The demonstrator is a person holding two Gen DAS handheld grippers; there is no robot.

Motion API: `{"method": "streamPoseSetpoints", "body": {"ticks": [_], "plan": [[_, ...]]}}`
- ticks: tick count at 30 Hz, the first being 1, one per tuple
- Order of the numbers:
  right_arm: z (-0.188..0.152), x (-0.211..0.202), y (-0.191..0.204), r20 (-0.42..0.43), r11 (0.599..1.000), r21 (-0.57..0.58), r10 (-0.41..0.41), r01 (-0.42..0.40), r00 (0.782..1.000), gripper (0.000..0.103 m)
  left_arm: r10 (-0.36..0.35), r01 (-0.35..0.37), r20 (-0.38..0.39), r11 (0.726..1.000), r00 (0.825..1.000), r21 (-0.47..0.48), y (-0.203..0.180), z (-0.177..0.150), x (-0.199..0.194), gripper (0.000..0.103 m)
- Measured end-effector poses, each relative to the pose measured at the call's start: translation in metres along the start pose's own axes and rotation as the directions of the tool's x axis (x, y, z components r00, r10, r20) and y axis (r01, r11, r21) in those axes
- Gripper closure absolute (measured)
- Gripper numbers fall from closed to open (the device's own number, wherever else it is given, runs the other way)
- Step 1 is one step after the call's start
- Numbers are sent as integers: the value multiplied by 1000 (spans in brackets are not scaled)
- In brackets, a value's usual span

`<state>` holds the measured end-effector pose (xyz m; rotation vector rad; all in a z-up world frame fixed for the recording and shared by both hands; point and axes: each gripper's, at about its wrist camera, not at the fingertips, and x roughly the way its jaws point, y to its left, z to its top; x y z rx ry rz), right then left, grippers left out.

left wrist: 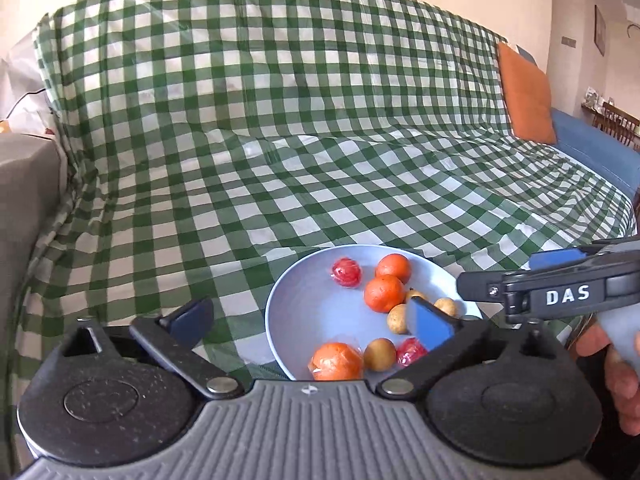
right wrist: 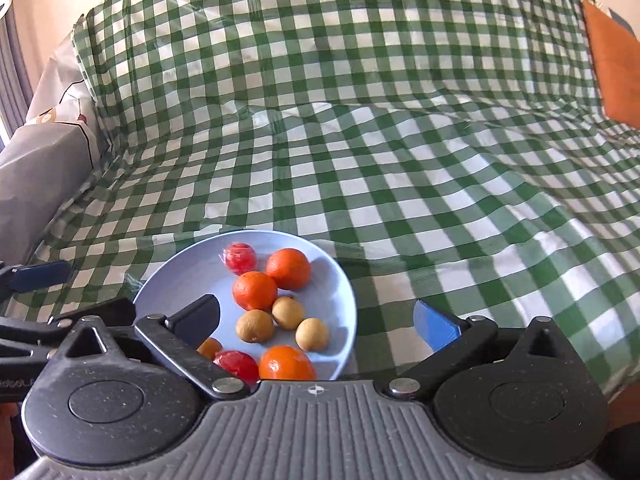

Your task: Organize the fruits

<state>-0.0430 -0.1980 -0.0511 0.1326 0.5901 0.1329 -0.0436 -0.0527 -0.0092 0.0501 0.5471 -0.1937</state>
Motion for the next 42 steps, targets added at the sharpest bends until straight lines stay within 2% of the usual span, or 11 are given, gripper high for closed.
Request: {"method": "streamPoseSetpoints", "body": {"ticks": [3,5,8,10,12,15,22,42], "plan": [[2,-15,-2,-11,1000,-3,-1,1,1000,1,12,-15,-42,997,999,-76,4,-1,-10,1],[2,-26,-2,-38,999,6,-31,32,999,1,40,-53,-103,989,994,-134,5,-4,-15,1],[-6,-38,-3,-82,999,29,-37,39,996,1,79,-109,-189,982,979,-153,-3,-14,-22,1],[-13,-38,-3,-102,999,35,-37,41,994,1,68,-102,-216,984,974,-148,-8,-18,-23,1],[-14,-33,0,-114,999,21,-46,49,992,1,61,-89,-212,988,975,-126,-11,-19,-21,1],[-18,-24,5,-137,998,-6,-60,60,989,1,96,-117,-206,989,974,-92,-8,-21,-14,1],[-20,-13,9,-152,999,-14,-53,52,987,1,96,-136,-260,981,961,-141,9,-24,6,1],[-21,5,10,-197,999,-10,-45,44,979,1,72,-120,-286,981,955,-152,8,-25,20,1]]}}
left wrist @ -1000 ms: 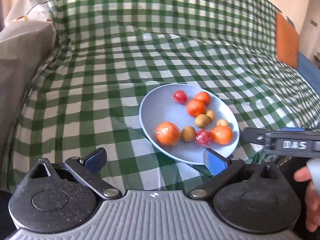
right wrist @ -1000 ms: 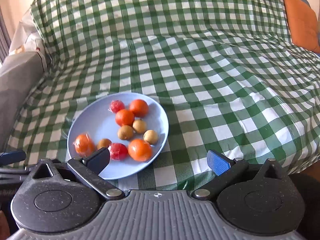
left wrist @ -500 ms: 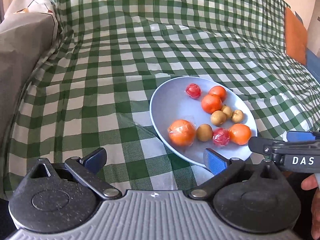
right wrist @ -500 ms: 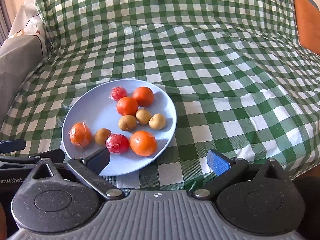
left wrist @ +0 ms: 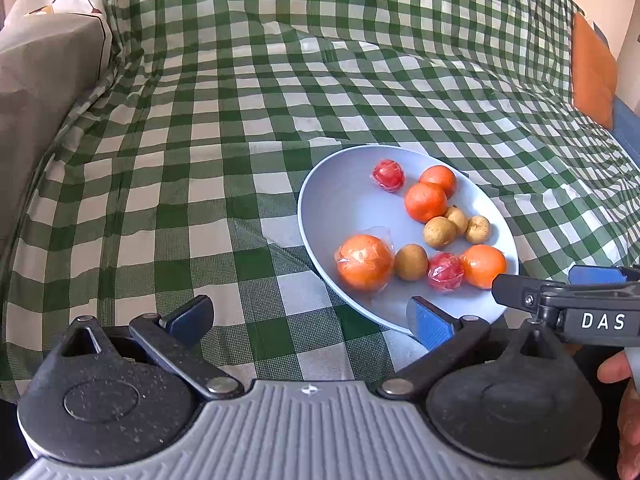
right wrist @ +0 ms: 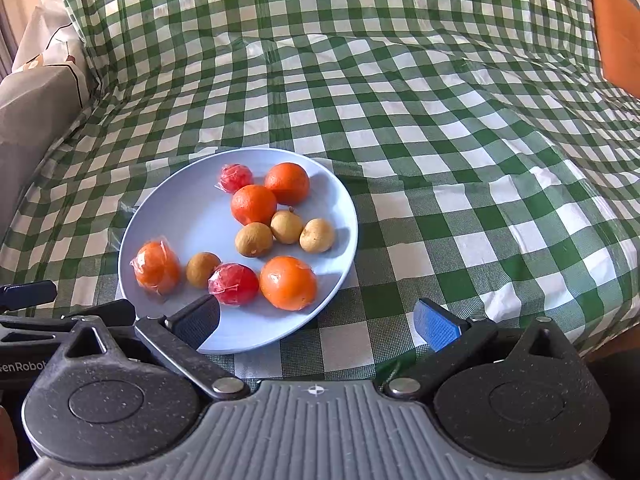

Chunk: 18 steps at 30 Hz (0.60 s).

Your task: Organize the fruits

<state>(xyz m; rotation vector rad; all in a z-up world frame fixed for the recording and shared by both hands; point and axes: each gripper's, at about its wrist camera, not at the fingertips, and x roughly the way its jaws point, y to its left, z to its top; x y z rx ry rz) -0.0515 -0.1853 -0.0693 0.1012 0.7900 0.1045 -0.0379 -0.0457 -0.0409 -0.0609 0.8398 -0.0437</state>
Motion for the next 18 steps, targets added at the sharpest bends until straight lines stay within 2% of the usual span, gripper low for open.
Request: {"method": "streamPoseSetpoints", "body": {"ticks": [18], "plan": [[2,-6,-1,30,999,51,4,-6,1000,1,-61,55,99,997,993,59,-7,1,-12,1]]}}
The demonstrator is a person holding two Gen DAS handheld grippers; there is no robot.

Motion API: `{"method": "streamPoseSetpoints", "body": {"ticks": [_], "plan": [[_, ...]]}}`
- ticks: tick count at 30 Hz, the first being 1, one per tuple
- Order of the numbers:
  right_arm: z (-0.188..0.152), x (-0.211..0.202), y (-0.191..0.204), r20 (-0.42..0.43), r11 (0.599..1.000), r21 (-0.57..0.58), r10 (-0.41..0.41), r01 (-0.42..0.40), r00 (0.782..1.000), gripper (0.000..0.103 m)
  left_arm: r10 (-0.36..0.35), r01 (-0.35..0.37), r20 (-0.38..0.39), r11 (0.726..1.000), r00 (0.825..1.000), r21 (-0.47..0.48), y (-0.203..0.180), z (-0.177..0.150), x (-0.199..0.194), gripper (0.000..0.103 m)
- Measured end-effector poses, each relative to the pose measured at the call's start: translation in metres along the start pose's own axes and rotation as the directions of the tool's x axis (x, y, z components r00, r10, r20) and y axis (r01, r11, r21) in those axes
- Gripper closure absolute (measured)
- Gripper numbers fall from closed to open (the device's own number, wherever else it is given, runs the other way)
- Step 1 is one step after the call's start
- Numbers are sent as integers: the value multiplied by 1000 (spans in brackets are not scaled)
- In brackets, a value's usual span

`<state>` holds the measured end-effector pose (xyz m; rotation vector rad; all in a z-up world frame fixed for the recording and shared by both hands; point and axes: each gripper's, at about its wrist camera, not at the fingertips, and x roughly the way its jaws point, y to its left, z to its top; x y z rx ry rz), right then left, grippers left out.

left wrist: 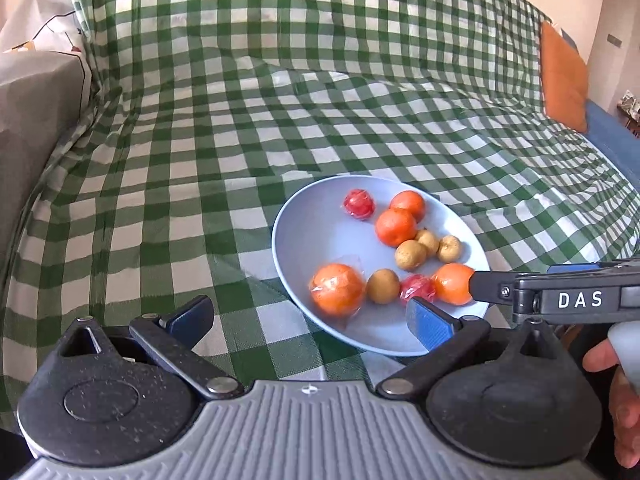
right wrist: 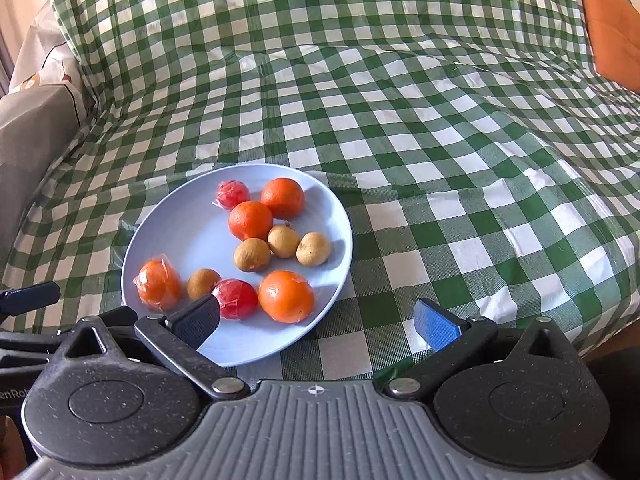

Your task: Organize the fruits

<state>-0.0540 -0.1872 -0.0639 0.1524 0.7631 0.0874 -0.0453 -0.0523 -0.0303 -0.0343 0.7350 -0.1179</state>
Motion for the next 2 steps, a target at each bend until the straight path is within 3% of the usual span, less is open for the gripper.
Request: {"method": "streamPoseSetpoints", "body": {"ticks": [2], "plan": [[1,0,-1,1,1000,8,5,-5,1000,1,-6,6,4,1000,1000,-5,1,1,1,1]]}}
